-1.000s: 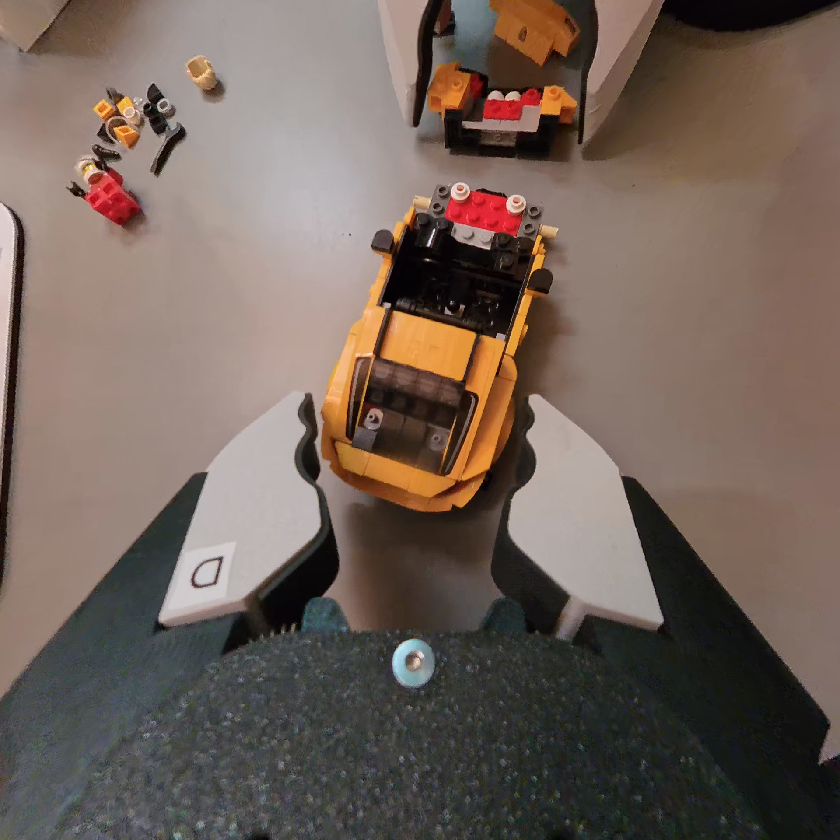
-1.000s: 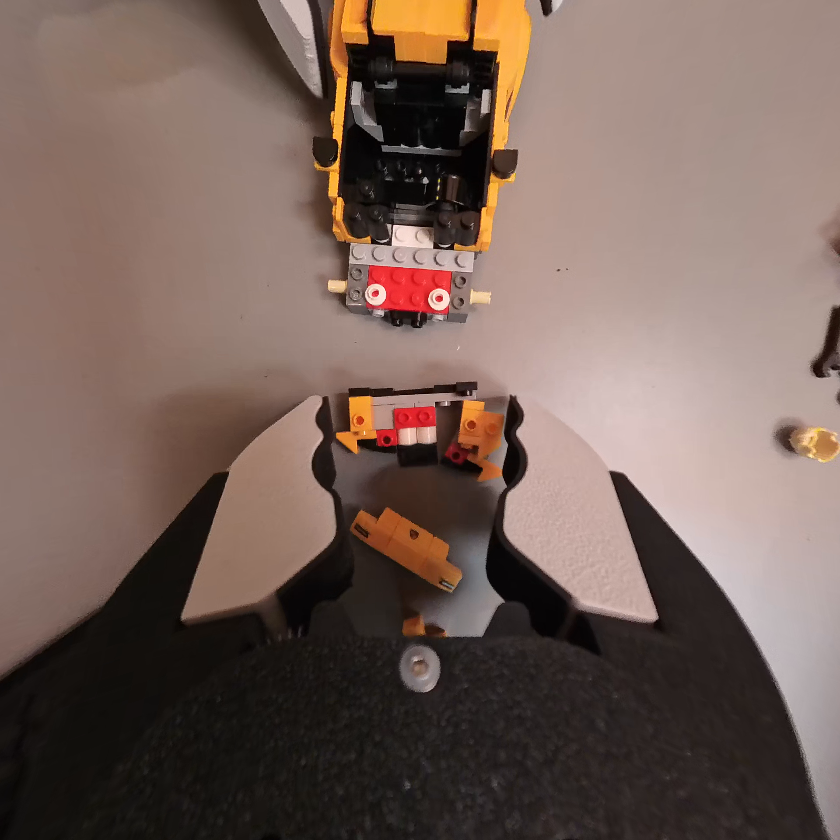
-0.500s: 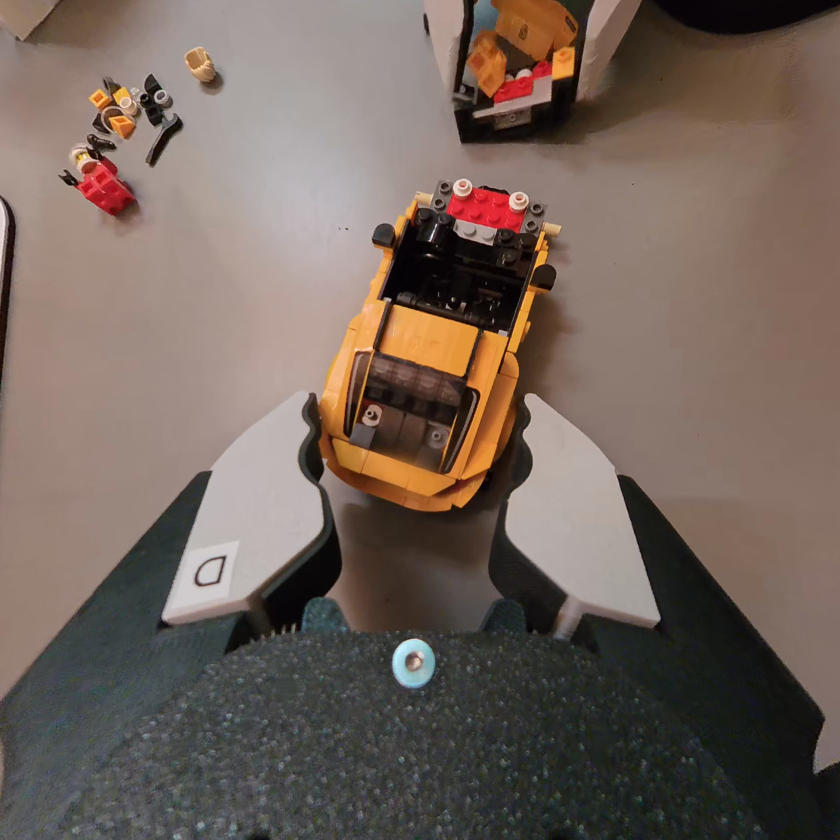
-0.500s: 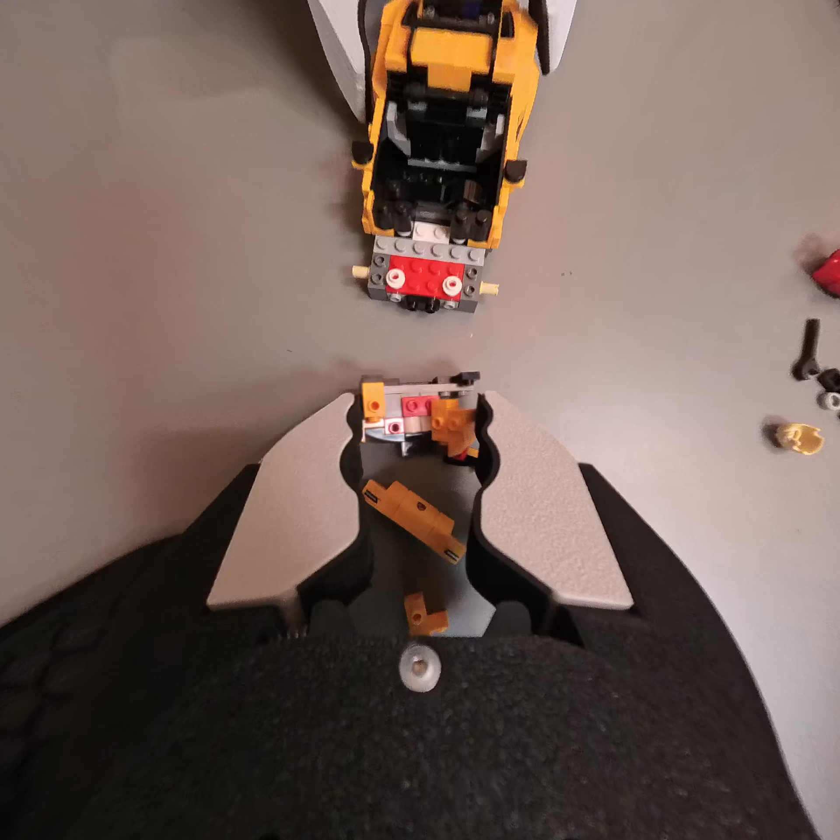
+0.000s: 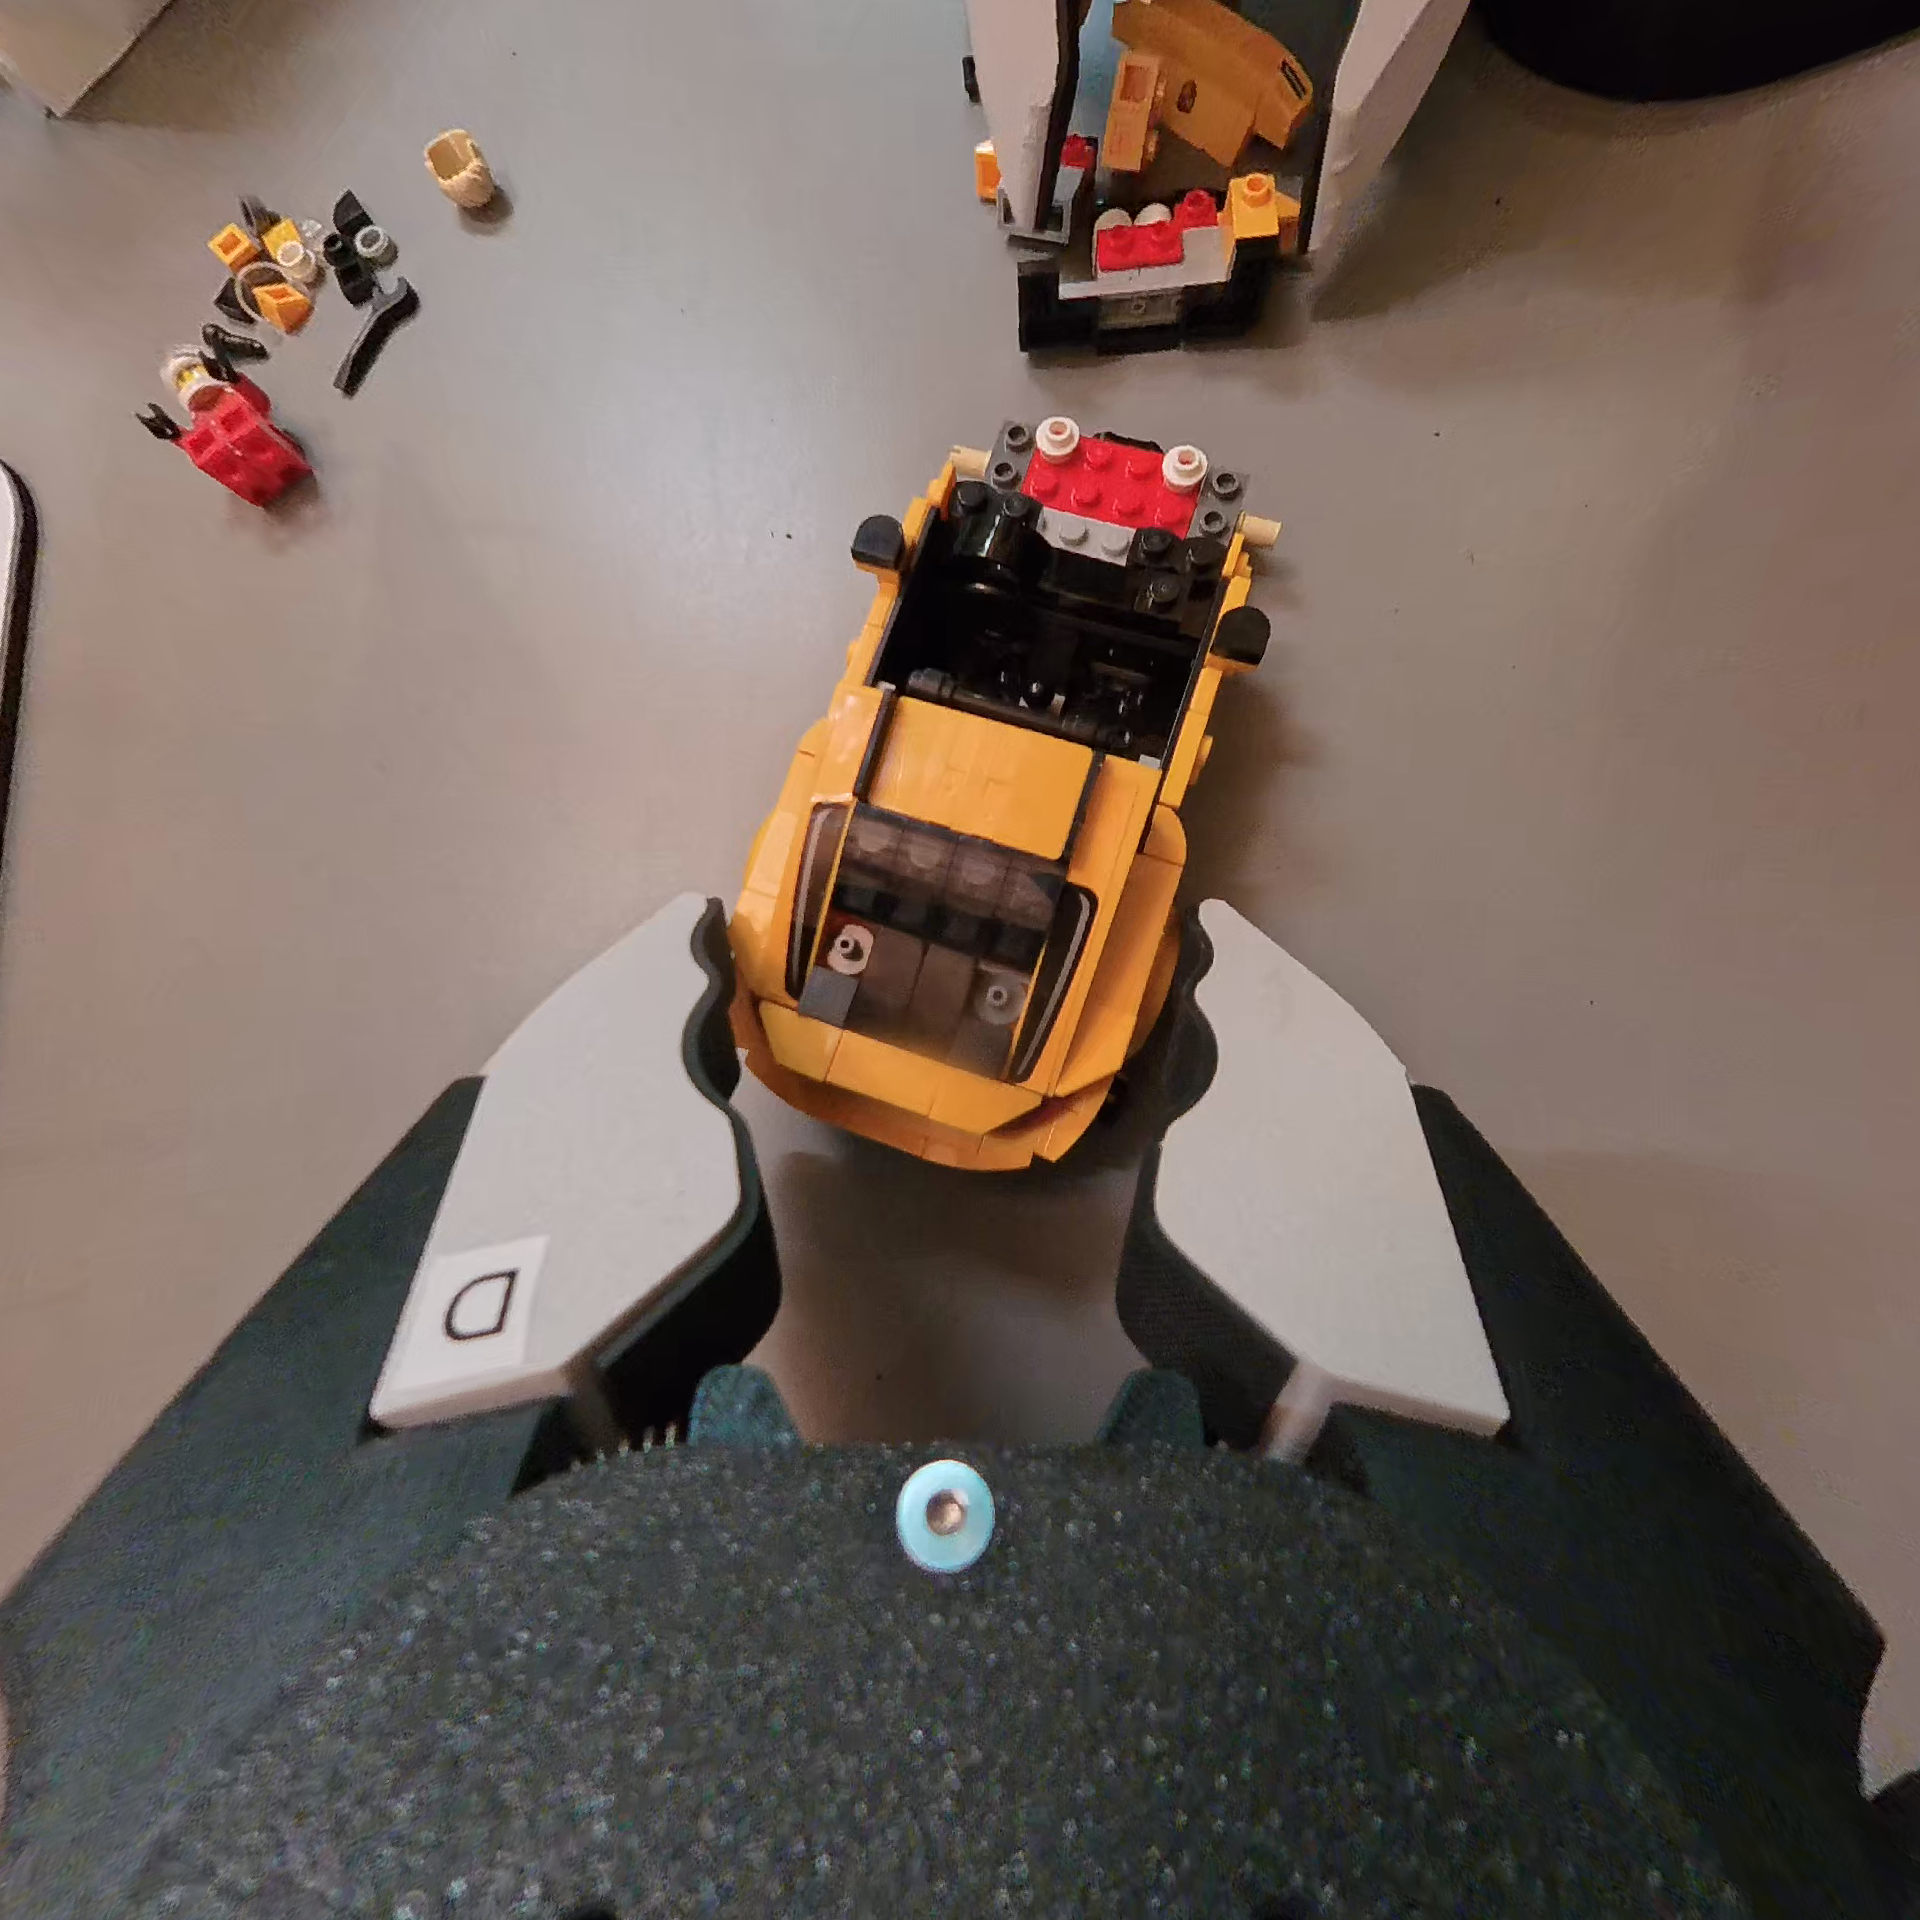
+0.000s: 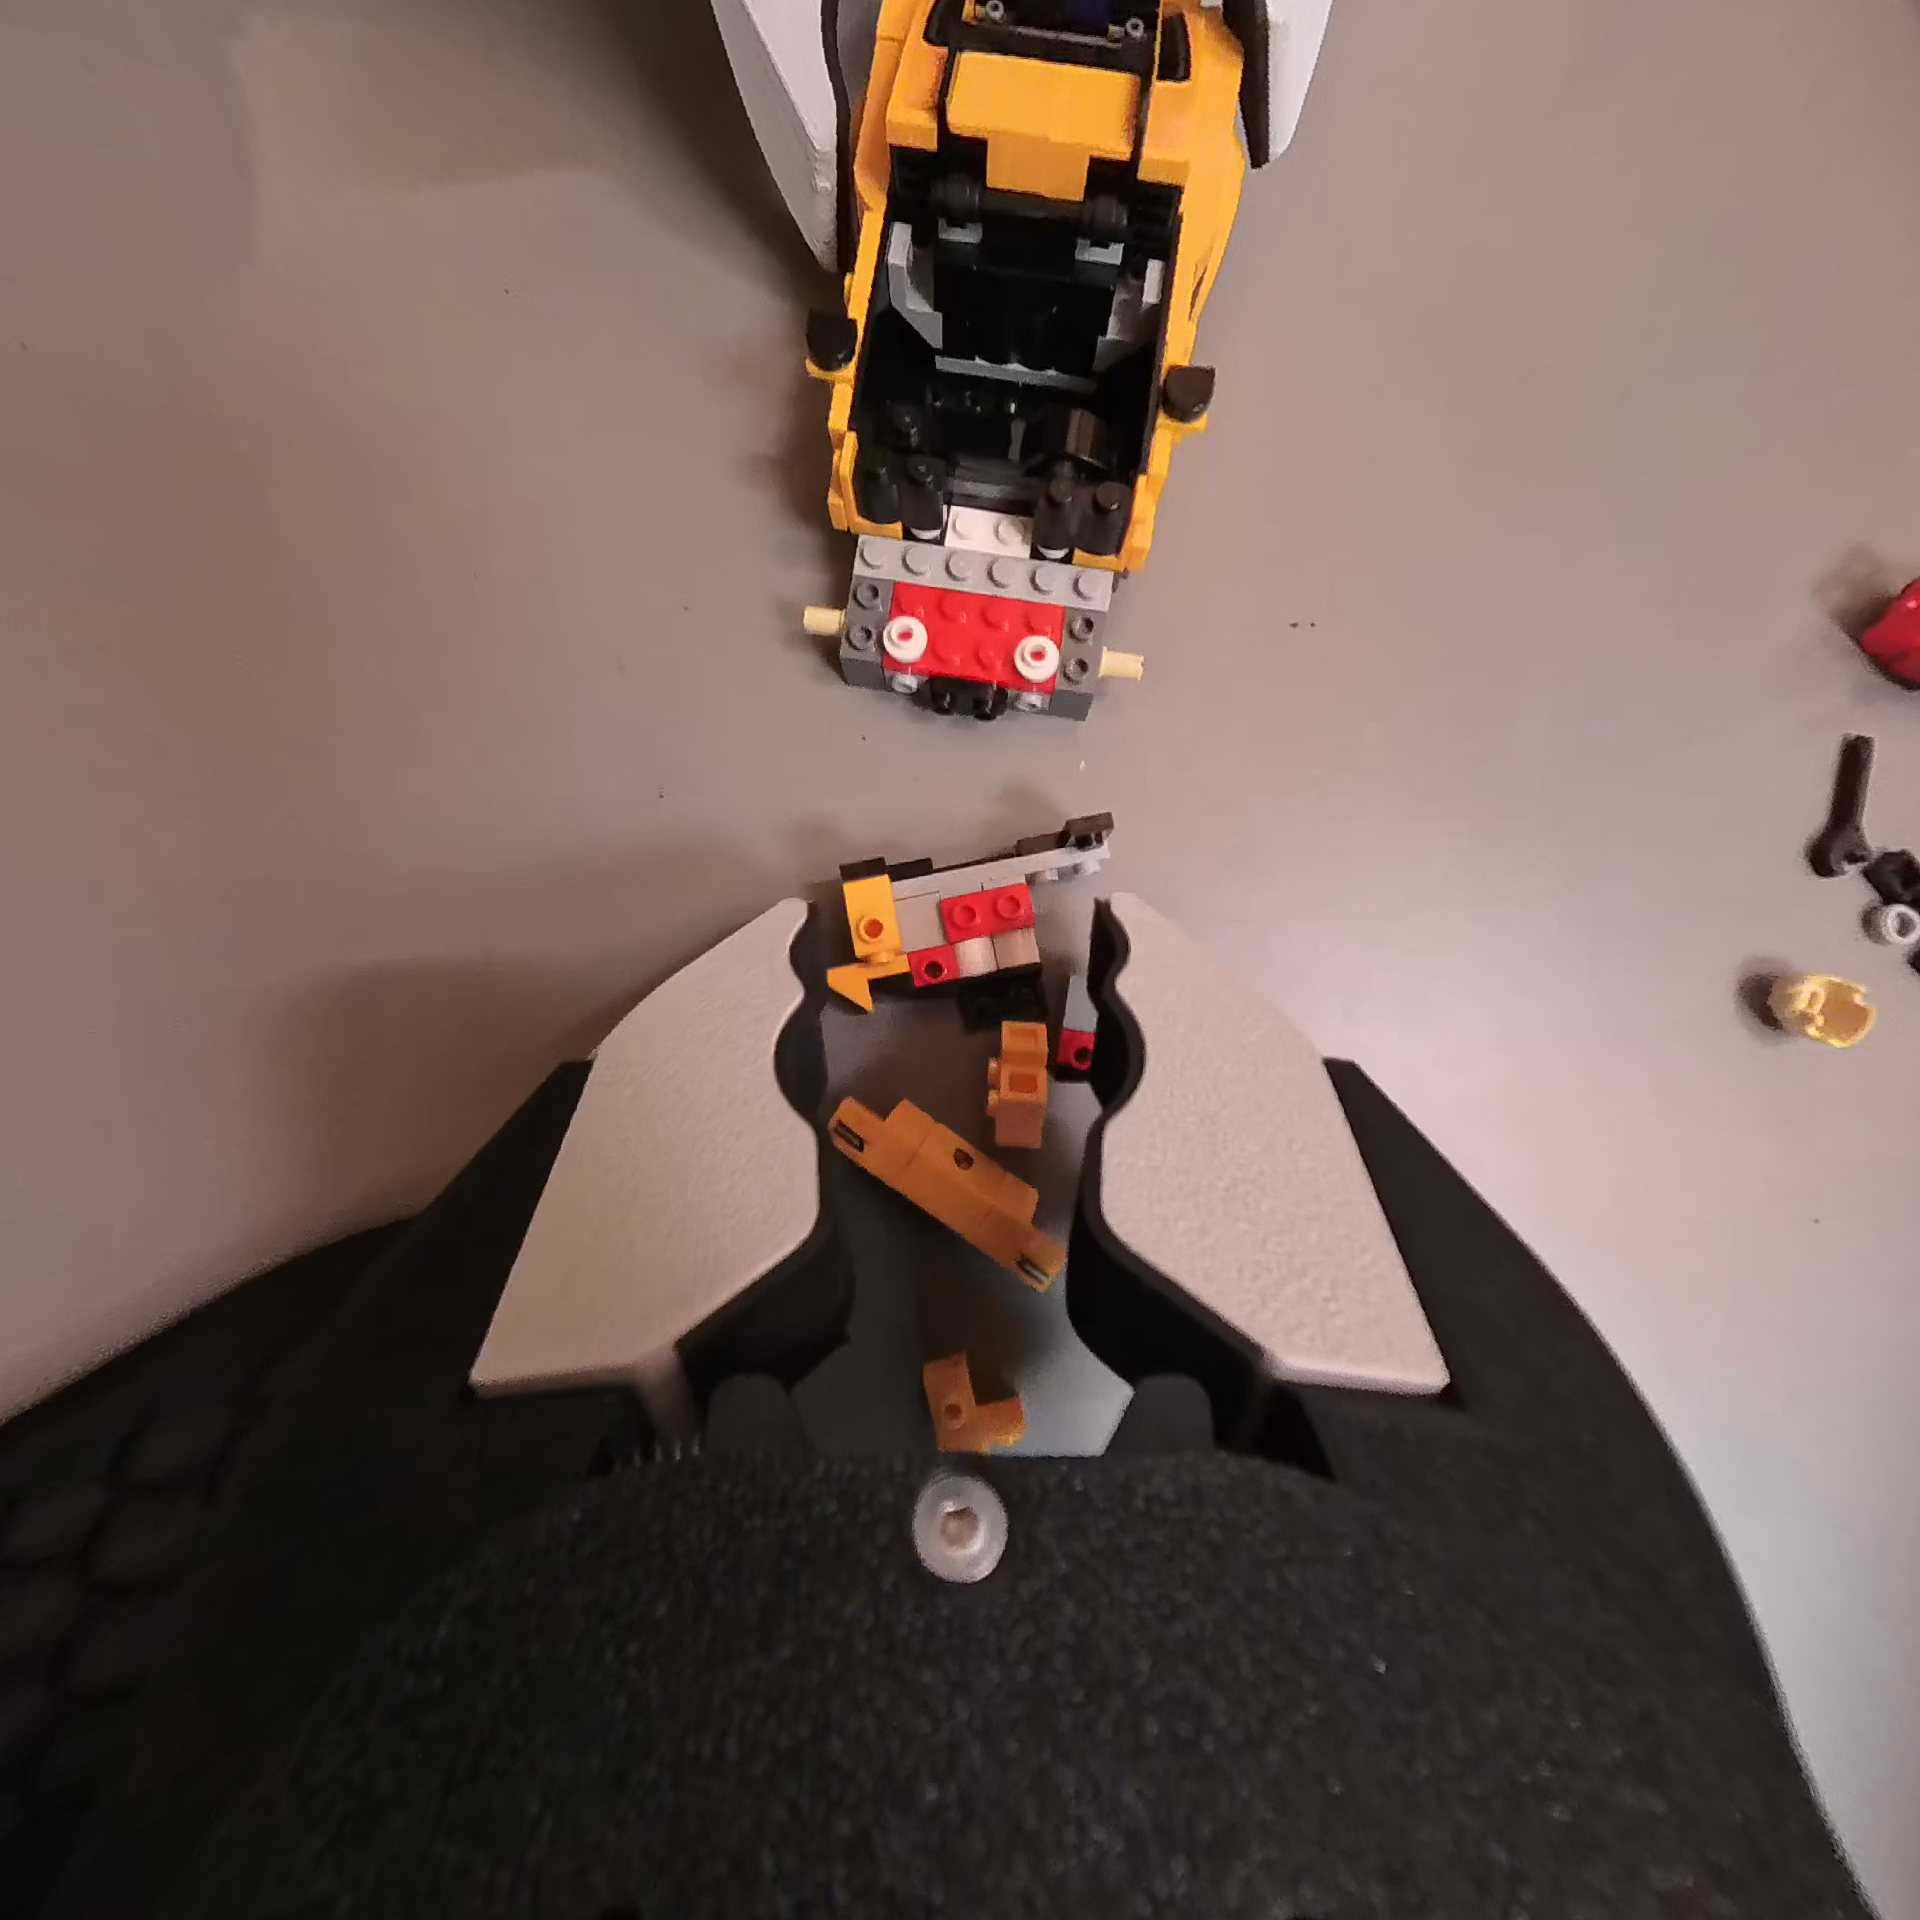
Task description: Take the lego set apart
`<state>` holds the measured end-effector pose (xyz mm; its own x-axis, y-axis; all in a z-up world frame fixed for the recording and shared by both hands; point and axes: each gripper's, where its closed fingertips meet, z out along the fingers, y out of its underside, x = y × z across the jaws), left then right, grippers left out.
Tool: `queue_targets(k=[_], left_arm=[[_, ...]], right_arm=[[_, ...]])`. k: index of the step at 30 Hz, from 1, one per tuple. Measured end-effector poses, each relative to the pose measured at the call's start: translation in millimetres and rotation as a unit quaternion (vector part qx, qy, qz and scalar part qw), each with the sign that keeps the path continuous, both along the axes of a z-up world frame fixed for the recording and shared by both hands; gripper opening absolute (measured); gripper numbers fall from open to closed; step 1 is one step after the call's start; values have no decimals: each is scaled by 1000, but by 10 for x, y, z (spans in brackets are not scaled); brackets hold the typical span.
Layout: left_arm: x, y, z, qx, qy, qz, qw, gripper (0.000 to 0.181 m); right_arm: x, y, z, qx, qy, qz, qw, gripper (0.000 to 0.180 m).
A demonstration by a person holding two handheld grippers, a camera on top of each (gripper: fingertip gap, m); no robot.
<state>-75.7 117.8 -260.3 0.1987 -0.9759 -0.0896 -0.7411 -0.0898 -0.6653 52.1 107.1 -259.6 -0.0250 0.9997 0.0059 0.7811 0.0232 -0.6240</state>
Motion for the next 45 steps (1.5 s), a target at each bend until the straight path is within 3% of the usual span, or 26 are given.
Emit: queue_targets(k=[12, 16, 19, 22, 27, 33, 39, 45], left_arm=[[126, 91, 44, 37, -22, 17, 999, 82], [154, 64, 224, 27, -79, 12, 996, 84], [154, 152, 499, 37, -153, 38, 987, 76], [80, 275, 819, 67, -221, 81, 970, 56], [-274, 451, 1387, 182, -277, 189, 924, 4], [-694, 325, 1930, 254, -368, 312, 838, 0], [-866, 20, 2038, 281, -397, 375, 789, 0], [-1013, 34, 1755, 292, -356, 418, 783, 0]], right_arm=[[15, 59, -24, 7, 5, -56, 998, 35], [-23, 62, 164, 12, 62, -83, 995, 41], [-58, 197, 513, 50, 159, -122, 978, 46], [55, 437, 952, 95, 260, -188, 942, 46], [520, 700, 1494, 155, 378, -292, 865, 43], [1032, 815, 1766, 181, 469, -379, 777, 43], [986, 756, 1747, 200, 468, -378, 773, 29], [765, 704, 1597, 211, 442, -359, 795, 7]])
